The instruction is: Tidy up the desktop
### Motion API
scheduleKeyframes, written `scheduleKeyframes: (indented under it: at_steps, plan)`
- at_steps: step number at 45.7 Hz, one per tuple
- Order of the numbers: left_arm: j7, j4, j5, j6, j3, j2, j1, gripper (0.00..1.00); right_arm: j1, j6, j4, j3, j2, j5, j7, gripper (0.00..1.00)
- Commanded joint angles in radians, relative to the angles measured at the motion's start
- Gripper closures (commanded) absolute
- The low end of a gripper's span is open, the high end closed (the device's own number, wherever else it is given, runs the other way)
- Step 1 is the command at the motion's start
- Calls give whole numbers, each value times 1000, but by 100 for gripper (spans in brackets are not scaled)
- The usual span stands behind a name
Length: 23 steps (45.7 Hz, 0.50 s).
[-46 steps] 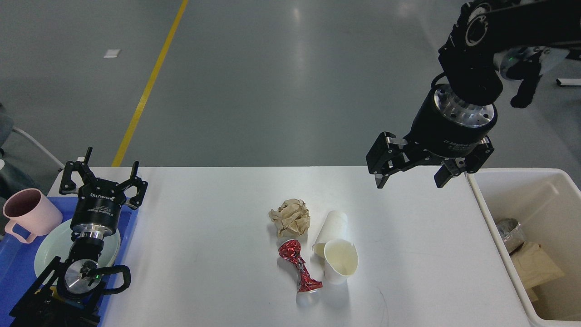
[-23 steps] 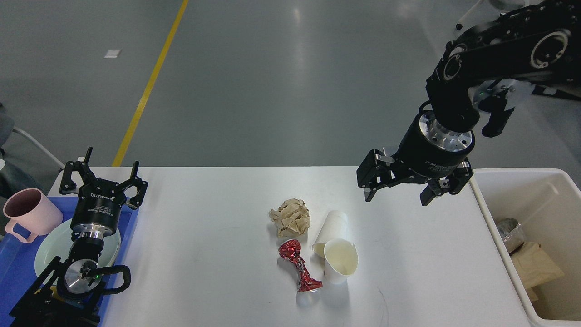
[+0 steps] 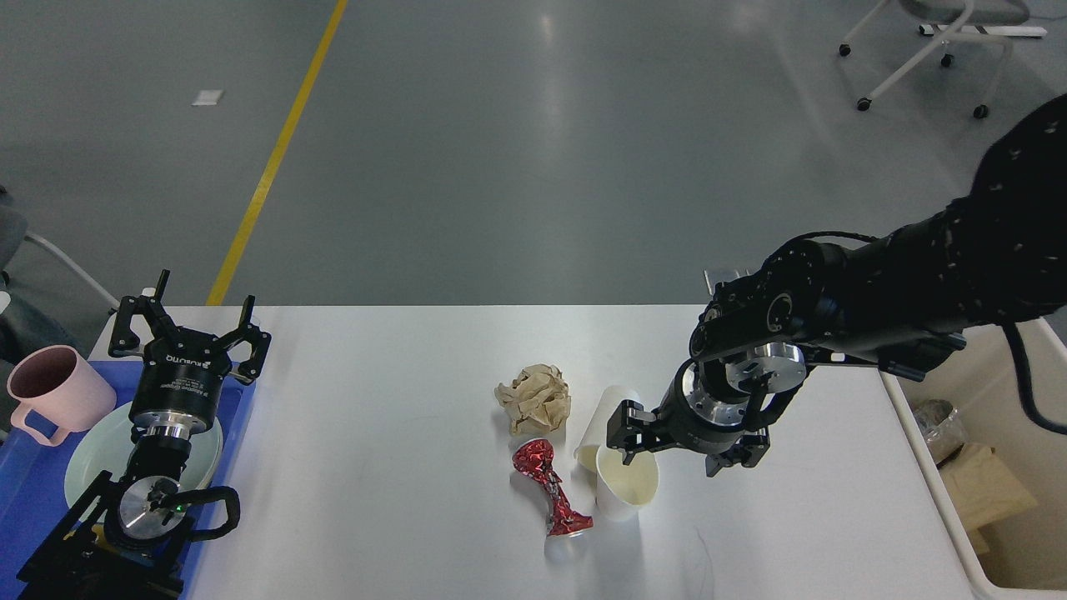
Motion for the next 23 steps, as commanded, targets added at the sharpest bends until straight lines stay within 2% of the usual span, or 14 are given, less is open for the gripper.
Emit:
scheduleKeyframes:
  at_steps: [1, 9, 14, 17, 23]
  plan:
    - [0, 0, 0, 0, 1, 0, -1, 3, -110, -63, -76, 0, 10, 3, 0, 2]
    - [1, 0, 0, 0, 1, 0, -1, 3, -190, -71, -150, 0, 42, 55, 0, 3]
    - [0, 0, 0, 0, 1, 0, -1, 3, -205, -71, -172, 0, 42, 123, 0, 15]
    - [0, 0, 0, 0, 1, 0, -1, 3, -213, -74, -173, 0, 44, 179, 0, 33]
    - [0, 0, 0, 0, 1, 0, -1, 4, -213, -74, -172, -1, 48, 224, 0, 80]
